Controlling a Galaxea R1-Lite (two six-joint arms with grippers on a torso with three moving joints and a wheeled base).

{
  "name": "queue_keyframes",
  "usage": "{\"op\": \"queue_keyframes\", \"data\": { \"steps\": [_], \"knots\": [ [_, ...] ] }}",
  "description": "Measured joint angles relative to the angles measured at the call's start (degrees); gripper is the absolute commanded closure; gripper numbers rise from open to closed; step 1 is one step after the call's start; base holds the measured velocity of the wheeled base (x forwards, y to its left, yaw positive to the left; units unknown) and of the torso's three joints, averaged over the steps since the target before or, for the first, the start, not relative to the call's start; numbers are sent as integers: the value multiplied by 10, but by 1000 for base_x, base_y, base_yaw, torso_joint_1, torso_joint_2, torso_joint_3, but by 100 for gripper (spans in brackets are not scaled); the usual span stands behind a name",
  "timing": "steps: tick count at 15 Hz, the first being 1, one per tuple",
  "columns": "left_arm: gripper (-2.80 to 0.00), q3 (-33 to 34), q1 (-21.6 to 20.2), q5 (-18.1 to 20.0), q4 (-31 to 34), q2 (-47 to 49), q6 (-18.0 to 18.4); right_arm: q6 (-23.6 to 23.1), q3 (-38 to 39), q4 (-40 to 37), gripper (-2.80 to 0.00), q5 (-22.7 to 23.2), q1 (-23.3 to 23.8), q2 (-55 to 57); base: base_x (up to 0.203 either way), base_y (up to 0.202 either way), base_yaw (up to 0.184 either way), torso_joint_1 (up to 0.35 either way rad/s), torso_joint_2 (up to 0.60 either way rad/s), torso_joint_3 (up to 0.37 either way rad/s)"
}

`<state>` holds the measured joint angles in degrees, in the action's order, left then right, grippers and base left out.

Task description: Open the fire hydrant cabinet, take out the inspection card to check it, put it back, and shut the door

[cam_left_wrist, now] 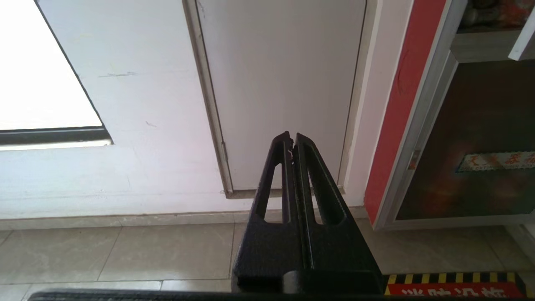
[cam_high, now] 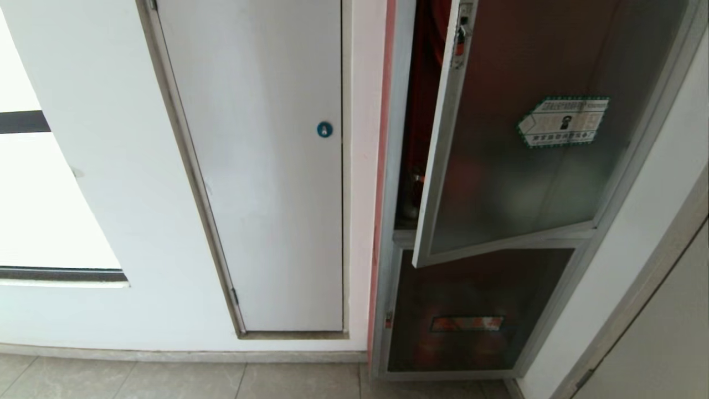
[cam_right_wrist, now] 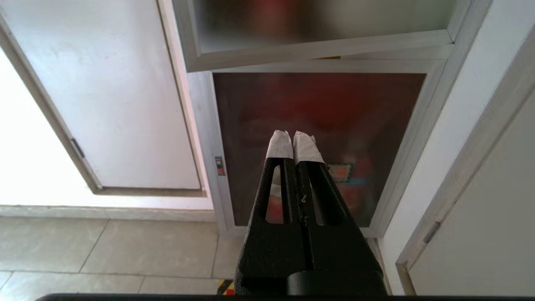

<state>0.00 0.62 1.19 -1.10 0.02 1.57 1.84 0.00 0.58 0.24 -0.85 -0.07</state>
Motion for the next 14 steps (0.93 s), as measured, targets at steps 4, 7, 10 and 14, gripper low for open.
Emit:
{"op": "queue_keyframes", "data": {
  "steps": [4, 7, 10, 14],
  "knots": [
    [0, 0, 0, 0, 0, 0, 0, 0, 0, 0, 0, 0, 0, 0, 195, 0, -1, 4, 2, 3],
    [0, 0, 0, 0, 0, 0, 0, 0, 0, 0, 0, 0, 0, 0, 198, 0, -1, 1, 2, 3],
    [0, 0, 0, 0, 0, 0, 0, 0, 0, 0, 0, 0, 0, 0, 196, 0, 0, 1, 5, 2],
    [0, 0, 0, 0, 0, 0, 0, 0, 0, 0, 0, 0, 0, 0, 195, 0, 1, 3, 3, 3]
  ]
}}
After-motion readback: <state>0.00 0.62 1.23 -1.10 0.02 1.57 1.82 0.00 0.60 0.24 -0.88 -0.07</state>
